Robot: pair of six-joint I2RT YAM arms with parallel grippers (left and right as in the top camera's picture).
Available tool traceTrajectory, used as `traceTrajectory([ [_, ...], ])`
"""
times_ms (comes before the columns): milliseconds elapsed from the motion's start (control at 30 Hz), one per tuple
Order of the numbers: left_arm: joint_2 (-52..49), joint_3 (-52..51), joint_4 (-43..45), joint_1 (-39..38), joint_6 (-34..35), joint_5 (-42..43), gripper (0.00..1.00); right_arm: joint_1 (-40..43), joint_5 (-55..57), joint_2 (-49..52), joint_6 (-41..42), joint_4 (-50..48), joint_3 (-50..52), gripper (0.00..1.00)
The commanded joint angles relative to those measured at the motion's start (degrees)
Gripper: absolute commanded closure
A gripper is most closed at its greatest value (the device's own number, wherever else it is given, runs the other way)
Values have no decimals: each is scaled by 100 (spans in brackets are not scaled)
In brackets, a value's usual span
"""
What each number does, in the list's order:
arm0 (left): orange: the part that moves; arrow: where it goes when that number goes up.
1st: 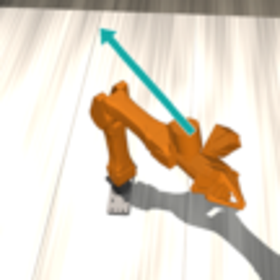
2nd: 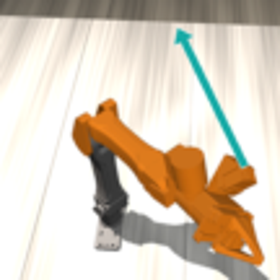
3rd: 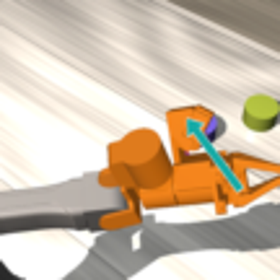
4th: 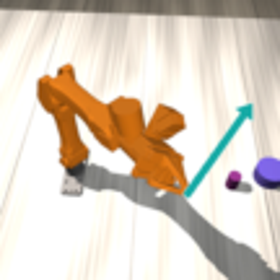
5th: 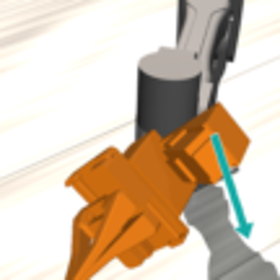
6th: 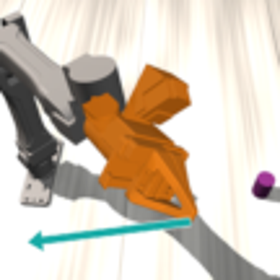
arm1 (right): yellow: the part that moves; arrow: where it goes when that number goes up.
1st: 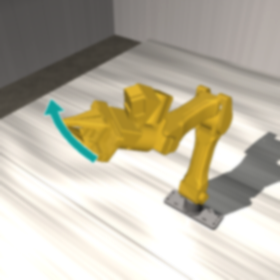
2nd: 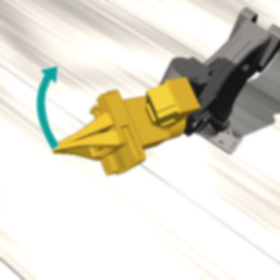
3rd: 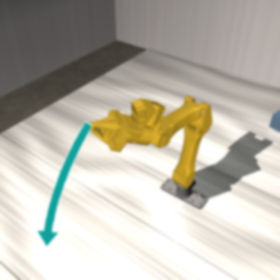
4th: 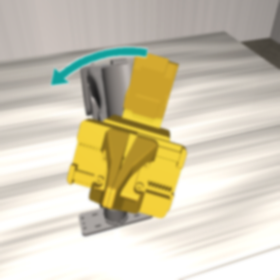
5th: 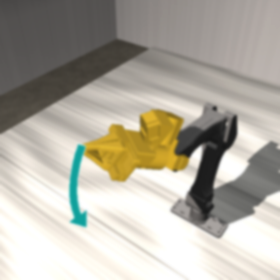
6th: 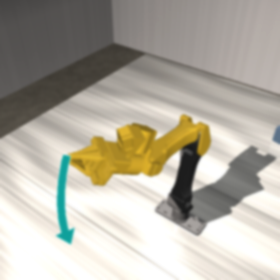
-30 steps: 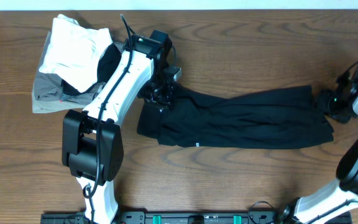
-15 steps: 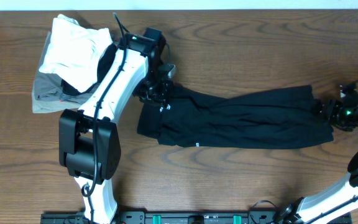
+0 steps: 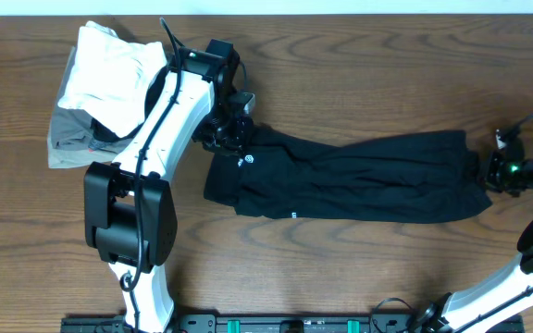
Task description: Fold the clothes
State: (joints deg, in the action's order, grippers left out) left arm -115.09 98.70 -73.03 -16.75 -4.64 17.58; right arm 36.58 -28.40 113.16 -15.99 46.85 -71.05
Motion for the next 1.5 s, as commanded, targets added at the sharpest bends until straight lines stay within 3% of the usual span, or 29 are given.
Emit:
traceTrajectory([
  [0, 17, 118, -79, 151, -68, -74, 69, 24, 564, -542, 435, 195, -568, 99],
  [133, 240, 249, -127, 413, -68, -74, 69, 20, 1469, -1246, 879, 444, -1045, 99],
  [400, 831, 249, -109, 896, -68, -74, 68, -501, 1311, -2273, 1043, 612, -1134, 99],
  [767, 992, 249, -114, 968, -68, -74, 68, -2428, 1716, -1989, 1388, 866, -763, 99],
  [1133, 992, 249, -109, 968, -68, -74, 68, -3904, 1836, -1419, 1764, 435, 247, 98],
  [1267, 992, 249, -109, 968, -68, -74, 67, -4197, 1982, -1521, 1764, 481, 245, 87],
  [1367, 992, 249, -109, 968, -68, -74, 68, -4146, 2055, -1753, 1770, 511, 240, 68],
  [1433, 992, 249, -109, 968, -68, -74, 68, -3967, 2050, -1987, 1773, 492, 240, 50],
  [1467, 992, 249, -107, 968, -68, -74, 68, -3866, 2052, -2083, 1784, 466, 240, 46],
])
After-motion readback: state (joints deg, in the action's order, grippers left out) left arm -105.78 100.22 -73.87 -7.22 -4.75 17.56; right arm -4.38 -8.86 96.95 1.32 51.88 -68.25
